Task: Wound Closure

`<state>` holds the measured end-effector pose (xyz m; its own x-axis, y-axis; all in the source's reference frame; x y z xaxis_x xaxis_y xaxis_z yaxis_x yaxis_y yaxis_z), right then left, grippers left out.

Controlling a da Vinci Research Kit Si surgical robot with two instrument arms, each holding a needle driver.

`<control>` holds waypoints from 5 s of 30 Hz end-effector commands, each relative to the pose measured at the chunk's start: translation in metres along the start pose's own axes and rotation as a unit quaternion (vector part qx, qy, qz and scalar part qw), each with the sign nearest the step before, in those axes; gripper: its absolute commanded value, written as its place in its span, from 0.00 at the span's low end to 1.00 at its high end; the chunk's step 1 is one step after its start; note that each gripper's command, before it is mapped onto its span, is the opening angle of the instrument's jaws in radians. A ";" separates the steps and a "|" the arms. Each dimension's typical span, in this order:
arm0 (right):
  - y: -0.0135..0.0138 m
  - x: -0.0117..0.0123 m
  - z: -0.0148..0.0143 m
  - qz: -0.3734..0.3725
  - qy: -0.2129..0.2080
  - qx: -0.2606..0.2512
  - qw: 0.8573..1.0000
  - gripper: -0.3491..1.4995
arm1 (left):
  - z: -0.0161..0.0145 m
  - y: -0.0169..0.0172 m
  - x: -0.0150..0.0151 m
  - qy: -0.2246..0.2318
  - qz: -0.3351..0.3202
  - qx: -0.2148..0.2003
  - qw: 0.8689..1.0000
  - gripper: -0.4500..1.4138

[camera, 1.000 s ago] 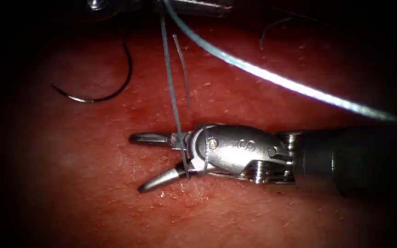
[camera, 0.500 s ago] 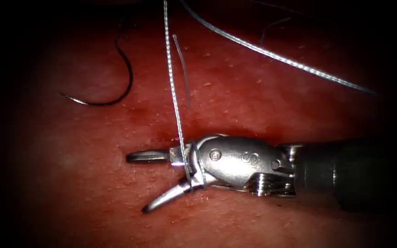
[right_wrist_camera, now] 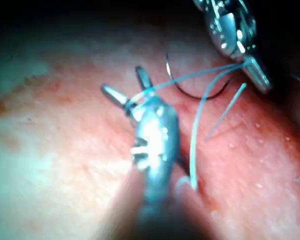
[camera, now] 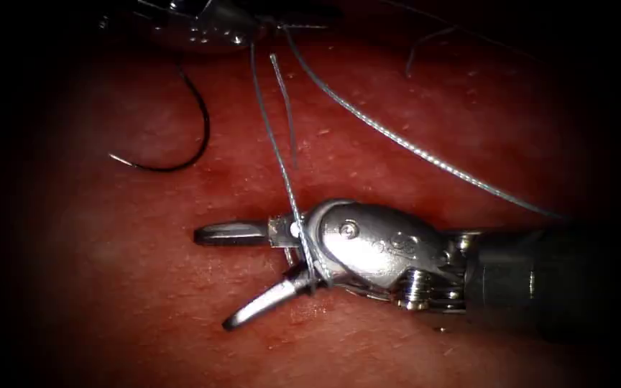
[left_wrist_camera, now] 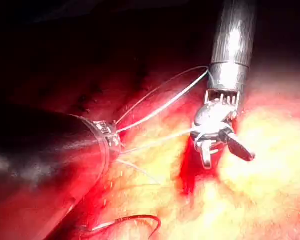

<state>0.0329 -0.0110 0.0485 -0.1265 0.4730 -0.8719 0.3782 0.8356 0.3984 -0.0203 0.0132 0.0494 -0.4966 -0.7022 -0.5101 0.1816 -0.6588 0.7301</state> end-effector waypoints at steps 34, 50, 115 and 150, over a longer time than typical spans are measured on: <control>0.0048 0.0019 -0.0043 0.004 0.114 -0.163 0.980 0.68 | -0.0041 0.0110 0.0082 0.011 -0.261 0.112 0.959 0.00; 0.0047 0.0019 -0.0043 0.004 0.113 -0.165 0.980 0.68 | -0.0066 0.0111 0.0122 0.009 -0.407 0.200 0.891 0.00; 0.0025 0.0026 -0.0043 -0.013 0.103 -0.262 0.960 0.87 | -0.0086 0.0098 0.0120 0.105 -0.636 0.274 0.714 0.00; 0.0031 0.0009 -0.0045 -0.012 -0.048 -0.348 0.936 0.84 | -0.0085 0.0079 0.0219 0.089 -0.474 0.026 0.876 0.00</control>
<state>0.0294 -0.0065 0.0499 -0.0275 0.4529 -0.8912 -0.3210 0.8403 0.4369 -0.0217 -0.0095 0.0396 -0.2922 0.1479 -0.9449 -0.2748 -0.9593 -0.0652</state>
